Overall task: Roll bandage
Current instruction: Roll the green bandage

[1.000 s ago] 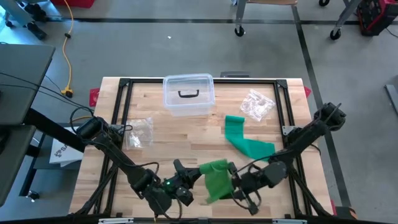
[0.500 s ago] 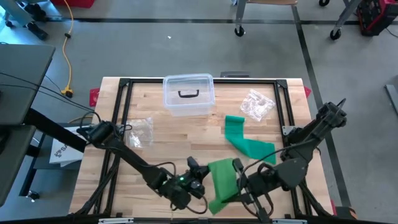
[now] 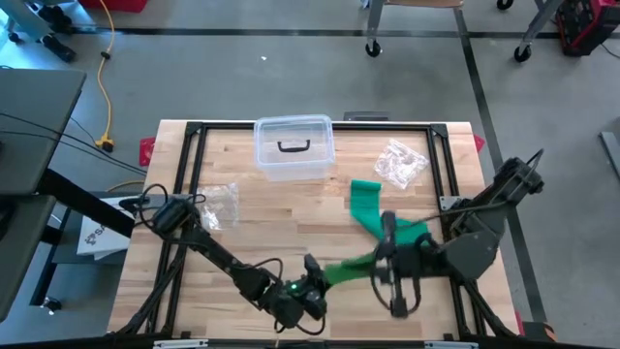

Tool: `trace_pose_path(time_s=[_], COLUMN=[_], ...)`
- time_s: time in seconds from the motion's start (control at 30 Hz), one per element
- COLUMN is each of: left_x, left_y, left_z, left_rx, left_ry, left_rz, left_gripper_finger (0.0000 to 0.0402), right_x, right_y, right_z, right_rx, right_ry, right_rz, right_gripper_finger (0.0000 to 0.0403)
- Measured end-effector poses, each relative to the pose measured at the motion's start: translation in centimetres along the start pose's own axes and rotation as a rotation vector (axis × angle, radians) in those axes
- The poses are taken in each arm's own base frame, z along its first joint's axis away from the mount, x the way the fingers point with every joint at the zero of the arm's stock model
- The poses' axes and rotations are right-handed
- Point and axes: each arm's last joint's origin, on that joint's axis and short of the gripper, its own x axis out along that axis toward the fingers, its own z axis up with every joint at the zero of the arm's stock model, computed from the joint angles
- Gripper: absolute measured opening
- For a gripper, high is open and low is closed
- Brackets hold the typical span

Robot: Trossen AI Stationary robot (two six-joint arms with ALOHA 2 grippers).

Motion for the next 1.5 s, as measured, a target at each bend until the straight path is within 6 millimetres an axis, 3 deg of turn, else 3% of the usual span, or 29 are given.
trace_pose_path(time_s=[0.4,0.57,0.73,0.87,1.07,1.27,1.5], left_x=[-3.2,-3.1,-2.1,-1.2,1.0,2.7,4.0], left_y=[-1.0,-0.8,-0.5,-0.3,0.3,1.0,1.3], left_z=[2.7,3.0,2.7,2.3,0.9,-0.1,-1.2], left_rx=[-0.041,-0.027,-0.051,-0.083,-0.201,-0.259,-0.277], left_ry=[-0.228,-0.277,-0.318,-0.341,-0.288,-0.254,-0.192], left_rz=[-0.069,-0.086,-0.156,-0.223,-0.324,-0.352,-0.367], left_gripper_finger=[0.0005,0.0004,0.0003,0.0002,0.0002,0.0001,0.0001], right_x=[-3.6,-2.8,0.1,1.4,0.9,-1.4,-3.6], right_y=[-12.3,-16.2,-18.3,-19.1,-18.5,-15.7,-10.8], right_z=[0.9,-1.8,-5.7,-6.1,-2.5,2.4,4.5], right_rx=[0.064,0.101,0.231,0.305,0.363,0.380,0.406], right_ry=[0.148,0.238,0.238,0.113,-0.082,-0.240,-0.294], right_rz=[-0.399,-0.461,-0.361,-0.261,-0.125,0.029,0.196], right_gripper_finger=[0.0000,0.0000,0.0000,0.0000,0.0000,0.0000,0.0000])
